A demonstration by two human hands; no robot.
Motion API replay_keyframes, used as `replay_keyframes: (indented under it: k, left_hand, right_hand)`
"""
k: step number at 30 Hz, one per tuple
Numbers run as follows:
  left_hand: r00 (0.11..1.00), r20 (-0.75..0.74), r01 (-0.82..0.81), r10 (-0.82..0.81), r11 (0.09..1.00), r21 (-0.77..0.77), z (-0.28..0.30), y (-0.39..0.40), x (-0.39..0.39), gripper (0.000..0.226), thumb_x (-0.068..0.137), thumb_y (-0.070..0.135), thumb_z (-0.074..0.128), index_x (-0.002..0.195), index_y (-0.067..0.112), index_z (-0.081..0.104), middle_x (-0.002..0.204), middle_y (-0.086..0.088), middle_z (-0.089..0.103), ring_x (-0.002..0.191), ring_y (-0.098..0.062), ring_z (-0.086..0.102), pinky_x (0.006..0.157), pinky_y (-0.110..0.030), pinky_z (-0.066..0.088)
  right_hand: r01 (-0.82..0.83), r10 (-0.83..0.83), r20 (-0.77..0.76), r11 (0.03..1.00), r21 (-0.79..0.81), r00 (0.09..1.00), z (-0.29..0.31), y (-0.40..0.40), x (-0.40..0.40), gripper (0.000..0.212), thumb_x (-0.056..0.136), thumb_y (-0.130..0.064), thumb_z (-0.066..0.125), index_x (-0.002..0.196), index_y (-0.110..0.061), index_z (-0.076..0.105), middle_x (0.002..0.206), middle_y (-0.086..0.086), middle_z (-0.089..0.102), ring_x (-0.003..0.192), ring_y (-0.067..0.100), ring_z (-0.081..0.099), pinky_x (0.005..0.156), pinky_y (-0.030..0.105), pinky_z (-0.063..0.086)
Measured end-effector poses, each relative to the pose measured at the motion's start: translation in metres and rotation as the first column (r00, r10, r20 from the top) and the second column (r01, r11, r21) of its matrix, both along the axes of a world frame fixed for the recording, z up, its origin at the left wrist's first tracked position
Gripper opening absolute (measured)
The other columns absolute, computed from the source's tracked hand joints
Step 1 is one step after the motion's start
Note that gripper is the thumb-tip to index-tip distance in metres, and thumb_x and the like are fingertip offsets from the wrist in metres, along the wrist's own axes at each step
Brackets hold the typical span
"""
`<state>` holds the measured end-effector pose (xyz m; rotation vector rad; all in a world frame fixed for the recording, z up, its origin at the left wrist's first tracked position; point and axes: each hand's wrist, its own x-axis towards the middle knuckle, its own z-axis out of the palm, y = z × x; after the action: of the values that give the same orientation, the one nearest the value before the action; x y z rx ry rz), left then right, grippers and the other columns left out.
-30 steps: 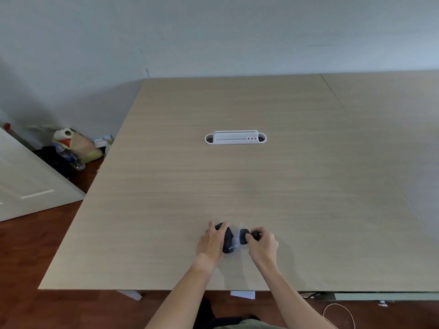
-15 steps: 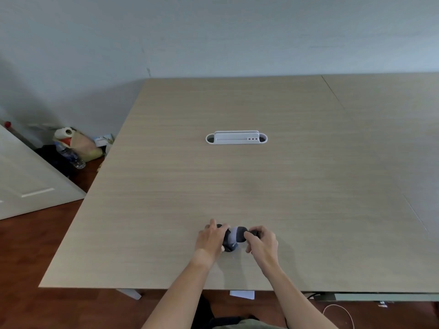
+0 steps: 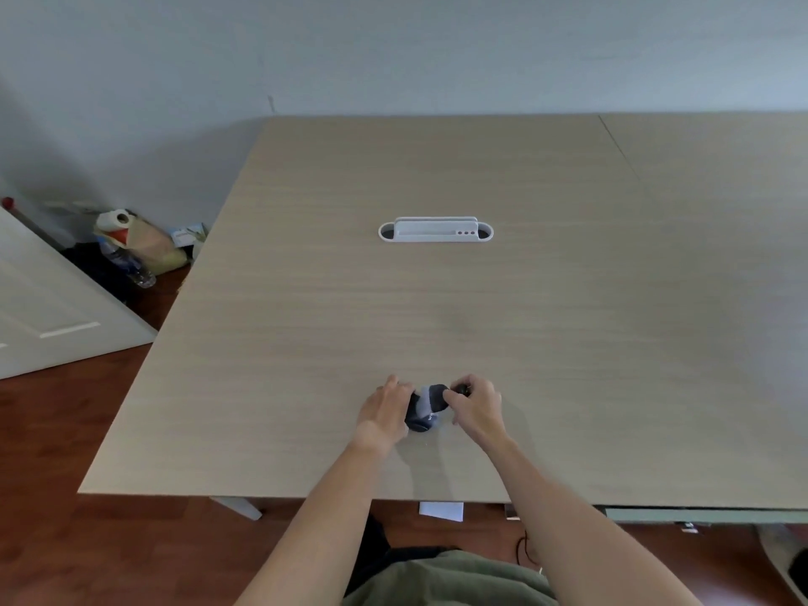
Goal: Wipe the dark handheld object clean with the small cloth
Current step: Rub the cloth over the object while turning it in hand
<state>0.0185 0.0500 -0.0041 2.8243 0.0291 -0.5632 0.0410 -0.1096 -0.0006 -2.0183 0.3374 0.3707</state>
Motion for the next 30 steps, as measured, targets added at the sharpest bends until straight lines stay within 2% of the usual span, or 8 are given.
replay_keyframes:
  k: [3,8,13,17,20,24,27,30]
  left_hand:
    - [1.0,-0.012,0.009,-0.009,1.0,-0.029,0.0,-0.001,0.002,0.047,0.082,0.0,0.059,0.128,0.014,0.055,0.129,-0.008,0.051,0.117,-0.032,0.058,0.097,-0.042,0.051]
    - [1.0,-0.018,-0.013,0.012,0.999,-0.048,0.003,0.001,0.004,0.035,0.084,0.003,0.058,0.118,0.012,0.06,0.121,-0.011,0.058,0.114,-0.033,0.06,0.093,-0.042,0.052]
    - [0.999,-0.024,-0.031,0.03,0.999,-0.043,0.005,0.003,0.005,0.043,0.081,0.001,0.06,0.122,0.014,0.06,0.122,-0.01,0.058,0.112,-0.032,0.06,0.093,-0.042,0.053]
    - [0.999,-0.026,-0.041,0.041,0.999,-0.023,0.006,0.004,0.005,0.037,0.082,0.001,0.059,0.117,0.012,0.059,0.121,-0.01,0.058,0.112,-0.031,0.06,0.092,-0.04,0.053]
    - [0.999,-0.018,-0.04,0.04,0.999,-0.011,0.006,0.003,0.004,0.038,0.083,0.003,0.06,0.119,0.014,0.061,0.12,-0.009,0.06,0.113,-0.03,0.061,0.092,-0.04,0.054]
    - [0.999,-0.035,-0.039,0.038,0.999,-0.024,0.005,0.004,0.003,0.043,0.081,0.006,0.064,0.122,0.017,0.062,0.121,-0.007,0.06,0.113,-0.029,0.061,0.092,-0.041,0.054]
    - [0.998,-0.021,-0.054,0.053,0.998,-0.016,0.003,0.005,0.001,0.036,0.081,0.012,0.066,0.117,0.015,0.062,0.121,-0.009,0.059,0.113,-0.03,0.06,0.091,-0.038,0.053]
    - [0.999,-0.005,-0.046,0.046,0.999,0.005,0.0,0.005,-0.003,0.045,0.082,0.017,0.067,0.126,0.019,0.059,0.126,-0.008,0.052,0.117,-0.029,0.056,0.095,-0.037,0.05]
  right_hand:
    - [0.075,-0.072,0.04,0.993,-0.095,0.997,0.002,-0.003,0.007,0.007,0.081,-0.011,0.06,0.085,-0.011,0.065,0.082,0.003,0.064,0.086,0.027,0.059,0.071,0.037,0.051]
    - [-0.034,0.035,-0.01,0.995,0.095,0.999,0.008,0.0,0.007,0.007,0.075,-0.007,0.066,0.071,-0.013,0.066,0.062,0.006,0.066,0.051,0.023,0.061,0.058,0.034,0.05]
    - [0.073,-0.065,0.077,0.992,-0.103,0.995,-0.004,0.001,0.003,0.003,0.083,-0.012,0.06,0.084,-0.012,0.062,0.079,-0.001,0.063,0.079,0.02,0.056,0.058,0.03,0.04]
    - [0.011,-0.011,0.147,1.0,0.004,0.989,0.0,0.004,0.006,0.004,0.078,-0.011,0.064,0.078,-0.015,0.064,0.072,-0.005,0.063,0.069,0.008,0.055,0.056,0.019,0.038]
    - [-0.071,0.075,0.072,0.996,-0.051,0.995,-0.004,0.003,0.006,0.003,0.079,-0.01,0.065,0.081,-0.013,0.065,0.076,-0.003,0.063,0.073,0.014,0.056,0.058,0.023,0.042]
    - [0.138,-0.134,0.14,0.99,-0.017,0.981,-0.007,0.001,0.002,0.004,0.081,-0.011,0.062,0.079,-0.014,0.063,0.072,-0.004,0.062,0.074,0.019,0.057,0.056,0.023,0.04]
    - [0.013,-0.02,0.114,0.998,0.065,0.993,-0.005,0.004,-0.002,0.004,0.076,-0.009,0.066,0.075,-0.013,0.066,0.071,0.002,0.066,0.068,0.02,0.059,0.059,0.026,0.044]
    - [-0.015,0.021,0.137,0.999,-0.051,0.99,-0.009,0.005,-0.007,0.005,0.081,-0.011,0.066,0.079,-0.015,0.064,0.073,-0.002,0.066,0.07,0.016,0.059,0.06,0.028,0.046]
